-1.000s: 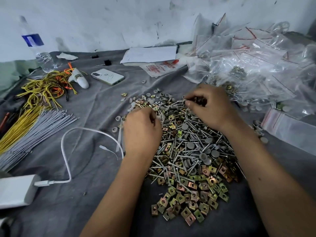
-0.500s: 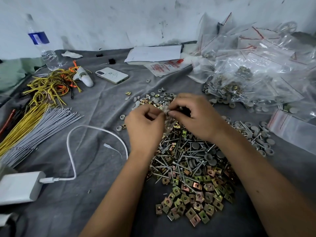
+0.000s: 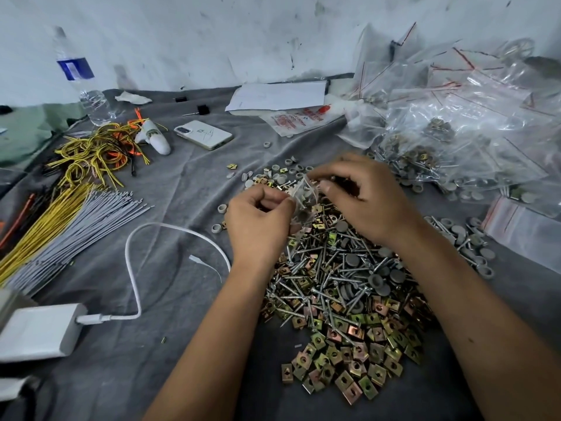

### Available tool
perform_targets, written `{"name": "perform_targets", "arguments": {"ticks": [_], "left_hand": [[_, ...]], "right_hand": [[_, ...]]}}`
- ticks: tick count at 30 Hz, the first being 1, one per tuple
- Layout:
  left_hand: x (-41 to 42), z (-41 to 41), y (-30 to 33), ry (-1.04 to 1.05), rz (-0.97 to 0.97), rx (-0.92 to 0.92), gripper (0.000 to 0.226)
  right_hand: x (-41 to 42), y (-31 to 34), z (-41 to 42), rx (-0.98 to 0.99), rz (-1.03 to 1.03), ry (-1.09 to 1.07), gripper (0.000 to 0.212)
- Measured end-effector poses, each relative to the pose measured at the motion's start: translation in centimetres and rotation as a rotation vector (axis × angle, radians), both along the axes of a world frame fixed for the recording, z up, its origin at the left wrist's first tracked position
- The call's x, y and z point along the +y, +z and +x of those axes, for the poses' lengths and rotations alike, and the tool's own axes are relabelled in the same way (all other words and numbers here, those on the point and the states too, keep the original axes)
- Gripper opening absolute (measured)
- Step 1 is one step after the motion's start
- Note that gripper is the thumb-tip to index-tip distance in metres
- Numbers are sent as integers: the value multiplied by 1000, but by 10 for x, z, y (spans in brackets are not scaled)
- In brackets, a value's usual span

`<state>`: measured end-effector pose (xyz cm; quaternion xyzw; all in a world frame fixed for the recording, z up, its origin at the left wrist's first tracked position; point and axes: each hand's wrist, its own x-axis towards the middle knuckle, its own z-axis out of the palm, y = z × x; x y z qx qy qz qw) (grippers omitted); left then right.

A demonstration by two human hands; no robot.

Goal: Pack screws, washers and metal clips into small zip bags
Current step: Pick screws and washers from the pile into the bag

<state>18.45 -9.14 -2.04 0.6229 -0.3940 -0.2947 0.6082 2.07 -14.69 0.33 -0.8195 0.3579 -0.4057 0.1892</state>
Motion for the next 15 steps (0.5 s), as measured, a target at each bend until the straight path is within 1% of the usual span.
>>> {"name": "perform_targets", "arguments": {"ticks": [2, 5, 7, 11, 13, 15], "left_hand": [[0, 0, 0, -6, -1, -1, 14], [1, -1, 1, -31, 0, -5, 18], [1, -2, 1, -47, 3, 39, 21], [2, 0, 4, -78, 31, 189, 18], [2, 2, 7, -122, 6, 308, 16], [1, 4, 10, -130, -40, 345, 14]], "right_hand": [[2, 2, 0, -21, -20, 27, 29], [7, 2, 4, -95, 13, 100, 35], [9, 1, 7, -66, 2, 132, 29], [6, -3, 4, -50, 80, 182, 15], [5, -4, 2, -6, 91, 191, 12], [5, -4, 3, 24, 106, 212, 10]]}}
